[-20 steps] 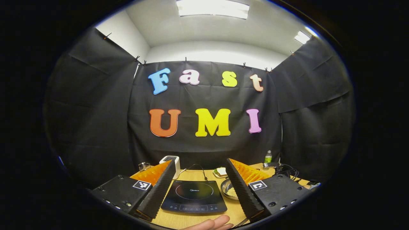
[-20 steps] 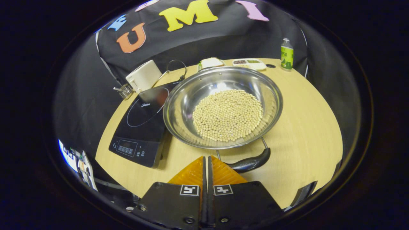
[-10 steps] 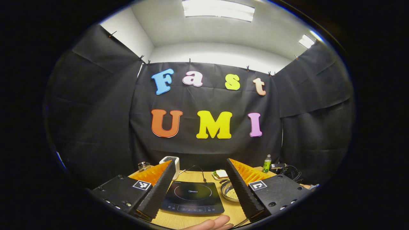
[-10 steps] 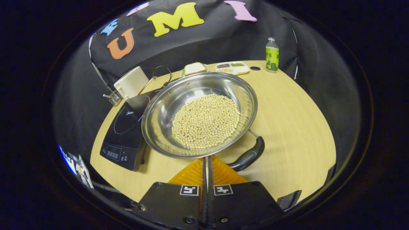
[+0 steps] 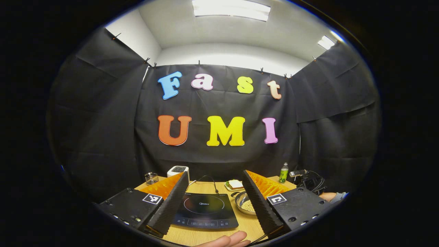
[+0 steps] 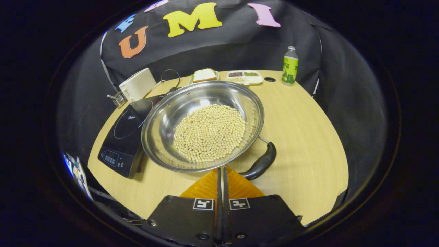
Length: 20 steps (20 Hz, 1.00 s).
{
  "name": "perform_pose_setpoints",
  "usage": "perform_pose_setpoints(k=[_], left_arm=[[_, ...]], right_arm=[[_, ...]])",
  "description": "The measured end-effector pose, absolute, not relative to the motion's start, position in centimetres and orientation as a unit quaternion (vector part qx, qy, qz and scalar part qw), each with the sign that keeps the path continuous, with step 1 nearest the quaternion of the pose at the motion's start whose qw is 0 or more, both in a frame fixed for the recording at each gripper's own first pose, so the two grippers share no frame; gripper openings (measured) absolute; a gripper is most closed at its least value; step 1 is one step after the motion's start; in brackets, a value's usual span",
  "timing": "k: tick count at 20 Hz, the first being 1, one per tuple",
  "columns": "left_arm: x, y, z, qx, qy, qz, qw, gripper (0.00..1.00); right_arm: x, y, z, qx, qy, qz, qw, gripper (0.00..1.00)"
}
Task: First push the handle of the pot to place it horizontally, then grasp the pot with both hands and set it on the induction cooktop.
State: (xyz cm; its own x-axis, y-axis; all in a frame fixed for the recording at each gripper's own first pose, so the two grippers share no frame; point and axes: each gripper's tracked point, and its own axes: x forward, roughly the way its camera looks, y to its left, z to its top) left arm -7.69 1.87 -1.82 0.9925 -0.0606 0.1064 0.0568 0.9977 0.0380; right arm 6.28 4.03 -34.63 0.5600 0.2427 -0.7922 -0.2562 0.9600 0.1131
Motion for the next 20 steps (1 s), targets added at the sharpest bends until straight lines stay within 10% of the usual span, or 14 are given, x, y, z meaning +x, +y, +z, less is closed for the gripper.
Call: perform_pose_setpoints(k=[20], left_arm=[[-2.3,-5.0,-2.1,0.029,-0.035,-0.058,0.997,0.95]], right_arm=[[10.5,-1.8,-34.0,-0.07,0.422,0.167,0.888,0.04]])
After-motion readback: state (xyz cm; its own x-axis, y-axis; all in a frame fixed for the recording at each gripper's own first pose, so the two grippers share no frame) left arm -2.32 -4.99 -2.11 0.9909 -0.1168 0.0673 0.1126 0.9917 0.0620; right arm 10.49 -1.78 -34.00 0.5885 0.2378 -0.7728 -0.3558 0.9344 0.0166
